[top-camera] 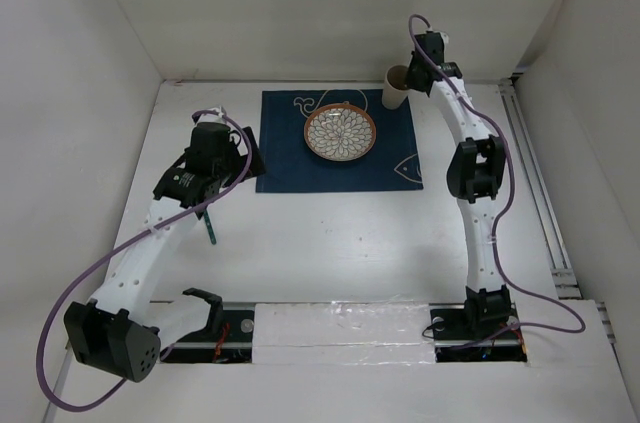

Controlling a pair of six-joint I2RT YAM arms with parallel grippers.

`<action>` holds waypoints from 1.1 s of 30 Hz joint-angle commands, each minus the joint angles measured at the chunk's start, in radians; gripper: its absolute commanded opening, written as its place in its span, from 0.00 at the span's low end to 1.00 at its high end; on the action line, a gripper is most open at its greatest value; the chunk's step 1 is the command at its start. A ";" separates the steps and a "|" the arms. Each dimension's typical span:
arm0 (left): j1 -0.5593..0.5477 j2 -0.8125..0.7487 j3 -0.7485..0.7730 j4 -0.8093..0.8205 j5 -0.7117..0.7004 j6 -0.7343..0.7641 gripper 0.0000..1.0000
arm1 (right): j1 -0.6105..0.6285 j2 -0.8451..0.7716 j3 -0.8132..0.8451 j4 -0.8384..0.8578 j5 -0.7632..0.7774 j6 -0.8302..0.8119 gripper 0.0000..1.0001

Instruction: Set the dinner table for one person

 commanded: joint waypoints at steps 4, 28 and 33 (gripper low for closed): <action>0.004 -0.001 -0.012 0.021 0.017 0.015 1.00 | -0.003 0.019 0.065 0.065 -0.022 0.007 0.18; 0.004 -0.014 0.019 -0.051 -0.236 -0.078 1.00 | -0.034 -0.395 -0.246 0.173 -0.091 -0.039 1.00; 0.004 -0.046 0.031 -0.088 -0.318 -0.123 1.00 | -0.124 -0.604 -0.642 0.173 -0.222 -0.006 1.00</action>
